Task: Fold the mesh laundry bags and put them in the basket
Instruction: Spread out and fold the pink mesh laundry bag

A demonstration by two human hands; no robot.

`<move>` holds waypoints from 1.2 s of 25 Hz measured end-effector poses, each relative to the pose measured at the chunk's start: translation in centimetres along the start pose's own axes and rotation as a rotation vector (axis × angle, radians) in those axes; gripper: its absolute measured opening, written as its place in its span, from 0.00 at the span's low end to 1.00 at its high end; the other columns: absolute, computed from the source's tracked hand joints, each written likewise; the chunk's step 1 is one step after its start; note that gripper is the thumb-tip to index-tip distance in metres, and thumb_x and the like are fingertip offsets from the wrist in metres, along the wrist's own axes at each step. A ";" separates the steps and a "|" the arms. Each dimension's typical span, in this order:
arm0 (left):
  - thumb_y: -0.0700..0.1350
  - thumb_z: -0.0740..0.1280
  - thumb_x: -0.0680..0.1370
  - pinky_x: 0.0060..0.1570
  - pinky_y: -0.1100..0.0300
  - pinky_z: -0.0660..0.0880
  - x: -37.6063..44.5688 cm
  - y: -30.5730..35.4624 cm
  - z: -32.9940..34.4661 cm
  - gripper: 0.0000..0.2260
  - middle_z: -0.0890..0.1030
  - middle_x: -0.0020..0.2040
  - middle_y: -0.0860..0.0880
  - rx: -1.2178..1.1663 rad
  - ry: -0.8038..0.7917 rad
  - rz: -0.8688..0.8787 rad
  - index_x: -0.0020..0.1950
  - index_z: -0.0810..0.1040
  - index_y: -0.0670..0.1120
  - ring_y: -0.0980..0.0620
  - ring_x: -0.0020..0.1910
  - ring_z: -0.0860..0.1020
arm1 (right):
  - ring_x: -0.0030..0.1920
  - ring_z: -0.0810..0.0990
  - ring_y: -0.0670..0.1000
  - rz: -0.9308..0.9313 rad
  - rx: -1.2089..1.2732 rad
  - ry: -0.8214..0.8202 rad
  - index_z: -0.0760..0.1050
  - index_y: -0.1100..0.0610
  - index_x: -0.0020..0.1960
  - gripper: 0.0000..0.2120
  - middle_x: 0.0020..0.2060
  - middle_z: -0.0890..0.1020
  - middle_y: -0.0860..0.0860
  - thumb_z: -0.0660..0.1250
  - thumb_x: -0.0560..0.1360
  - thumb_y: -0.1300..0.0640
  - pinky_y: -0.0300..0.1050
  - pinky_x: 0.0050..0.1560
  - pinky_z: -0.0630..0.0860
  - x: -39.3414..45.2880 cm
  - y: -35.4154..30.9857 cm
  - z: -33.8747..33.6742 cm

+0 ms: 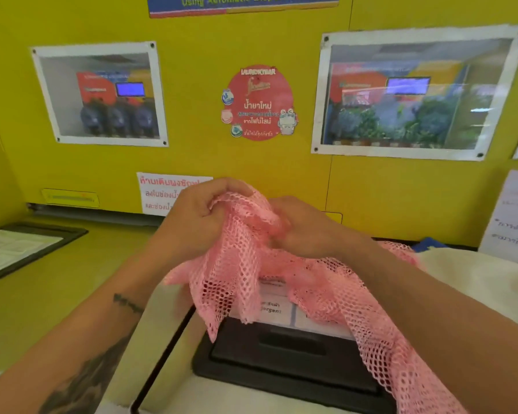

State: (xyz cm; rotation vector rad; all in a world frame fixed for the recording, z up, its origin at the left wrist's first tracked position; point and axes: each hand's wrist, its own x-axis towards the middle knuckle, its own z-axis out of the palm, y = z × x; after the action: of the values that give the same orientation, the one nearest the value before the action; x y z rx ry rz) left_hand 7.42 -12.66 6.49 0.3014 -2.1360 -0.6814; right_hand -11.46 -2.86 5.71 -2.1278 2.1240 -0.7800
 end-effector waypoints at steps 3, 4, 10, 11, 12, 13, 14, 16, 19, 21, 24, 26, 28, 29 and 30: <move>0.32 0.62 0.75 0.57 0.69 0.67 -0.2 -2.4 -3.8 0.25 0.76 0.61 0.58 0.280 -0.006 0.039 0.67 0.72 0.54 0.63 0.56 0.74 | 0.41 0.76 0.51 0.104 0.024 0.136 0.75 0.52 0.41 0.07 0.38 0.78 0.48 0.66 0.77 0.53 0.46 0.39 0.72 2.5 -0.9 0.2; 0.34 0.64 0.74 0.57 0.63 0.69 -0.6 -3.8 -5.3 0.26 0.74 0.63 0.56 0.379 -0.019 0.000 0.69 0.69 0.54 0.58 0.56 0.73 | 0.40 0.75 0.51 0.124 0.090 0.186 0.73 0.53 0.37 0.10 0.36 0.76 0.48 0.64 0.77 0.57 0.45 0.36 0.67 2.9 -1.2 -0.2; 0.46 0.69 0.74 0.47 0.51 0.75 -2.2 -10.3 -11.0 0.14 0.79 0.51 0.47 0.872 -0.198 -0.354 0.59 0.78 0.50 0.43 0.53 0.77 | 0.42 0.76 0.49 0.086 -0.082 0.074 0.76 0.50 0.40 0.09 0.40 0.79 0.47 0.66 0.75 0.63 0.44 0.41 0.70 5.7 -2.3 -0.6; 0.45 0.68 0.74 0.43 0.51 0.73 -2.1 -10.5 -11.7 0.08 0.77 0.45 0.46 0.900 -0.124 -0.398 0.52 0.79 0.48 0.40 0.52 0.78 | 0.45 0.77 0.51 0.102 -0.210 0.045 0.75 0.50 0.41 0.08 0.42 0.79 0.47 0.67 0.75 0.61 0.46 0.42 0.71 6.2 -2.1 -0.3; 0.43 0.66 0.73 0.41 0.51 0.72 -1.6 -10.6 -12.3 0.04 0.76 0.43 0.45 0.895 -0.017 -0.428 0.47 0.78 0.46 0.38 0.50 0.78 | 0.46 0.77 0.53 0.122 -0.306 0.072 0.74 0.49 0.40 0.08 0.41 0.79 0.48 0.66 0.75 0.60 0.47 0.41 0.71 6.5 -1.9 -0.4; 0.39 0.65 0.72 0.39 0.51 0.71 -0.8 -10.5 -13.0 0.04 0.78 0.42 0.42 0.879 0.115 -0.434 0.46 0.77 0.43 0.37 0.48 0.78 | 0.45 0.77 0.55 0.140 -0.353 0.153 0.72 0.49 0.38 0.09 0.40 0.78 0.48 0.65 0.75 0.60 0.47 0.40 0.70 6.9 -1.8 -0.8; 0.37 0.65 0.71 0.39 0.50 0.70 0.1 -10.2 -13.8 0.07 0.80 0.44 0.39 0.840 0.256 -0.414 0.48 0.78 0.42 0.35 0.48 0.78 | 0.44 0.76 0.56 0.152 -0.357 0.274 0.72 0.49 0.38 0.10 0.40 0.78 0.49 0.64 0.75 0.61 0.47 0.39 0.68 7.4 -2.0 -1.3; 0.33 0.65 0.70 0.40 0.49 0.70 1.6 -8.9 -14.9 0.13 0.81 0.48 0.35 0.730 0.476 -0.265 0.54 0.78 0.39 0.35 0.47 0.79 | 0.44 0.75 0.57 0.149 -0.266 0.533 0.75 0.52 0.41 0.08 0.41 0.77 0.51 0.63 0.74 0.65 0.46 0.40 0.67 8.0 -3.0 -2.9; 0.35 0.65 0.73 0.41 0.51 0.73 1.4 -7.8 -15.1 0.11 0.82 0.48 0.39 0.624 0.397 -0.111 0.54 0.78 0.41 0.39 0.47 0.79 | 0.41 0.73 0.56 0.101 -0.128 0.392 0.74 0.59 0.41 0.06 0.38 0.77 0.52 0.61 0.76 0.64 0.47 0.36 0.66 7.3 -5.0 -4.4; 0.39 0.63 0.75 0.44 0.51 0.73 -1.0 -8.4 -15.0 0.07 0.82 0.48 0.45 0.669 -0.026 -0.282 0.49 0.78 0.47 0.43 0.48 0.78 | 0.40 0.77 0.56 0.041 -0.119 -0.160 0.77 0.63 0.45 0.08 0.38 0.80 0.54 0.63 0.79 0.59 0.51 0.40 0.70 5.2 -5.9 -4.3; 0.47 0.65 0.67 0.49 0.46 0.78 -5.1 -8.8 -16.3 0.11 0.82 0.50 0.48 0.740 -0.678 -0.642 0.48 0.79 0.53 0.47 0.48 0.79 | 0.48 0.84 0.49 0.029 0.114 -0.793 0.80 0.54 0.59 0.11 0.47 0.86 0.50 0.68 0.77 0.54 0.50 0.52 0.78 1.7 -7.1 -4.3; 0.51 0.69 0.63 0.56 0.46 0.78 -6.0 -6.8 -17.8 0.23 0.79 0.57 0.57 0.567 -0.790 -0.871 0.59 0.78 0.59 0.50 0.56 0.77 | 0.50 0.85 0.53 0.083 0.339 -0.854 0.77 0.54 0.65 0.18 0.49 0.85 0.55 0.69 0.76 0.52 0.48 0.54 0.79 1.5 -7.4 -4.4; 0.54 0.71 0.64 0.62 0.46 0.73 -5.6 -5.2 -18.8 0.25 0.78 0.61 0.61 0.230 -0.663 -0.918 0.62 0.77 0.63 0.57 0.61 0.75 | 0.51 0.85 0.54 0.144 0.350 -0.632 0.76 0.53 0.65 0.17 0.51 0.85 0.56 0.68 0.78 0.52 0.47 0.53 0.80 2.8 -7.1 -3.5; 0.55 0.71 0.66 0.64 0.45 0.71 -5.3 -4.7 -18.8 0.24 0.79 0.62 0.60 0.123 -0.572 -0.871 0.62 0.77 0.63 0.58 0.62 0.75 | 0.52 0.84 0.53 0.160 0.255 -0.501 0.76 0.53 0.65 0.16 0.53 0.84 0.54 0.66 0.79 0.52 0.46 0.54 0.79 3.6 -6.9 -2.5; 0.56 0.70 0.68 0.65 0.45 0.69 -4.8 -4.1 -18.3 0.22 0.79 0.63 0.58 0.090 -0.480 -0.813 0.62 0.77 0.61 0.57 0.63 0.74 | 0.53 0.82 0.51 0.147 0.100 -0.417 0.75 0.52 0.66 0.16 0.55 0.83 0.51 0.66 0.79 0.53 0.45 0.55 0.77 4.5 -6.7 -1.3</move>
State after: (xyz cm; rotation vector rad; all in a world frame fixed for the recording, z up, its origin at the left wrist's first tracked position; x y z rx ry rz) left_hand 24.81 -20.59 9.92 1.1955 -2.4775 -1.2040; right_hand -6.02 -6.32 10.73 -1.8582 1.9457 -0.3765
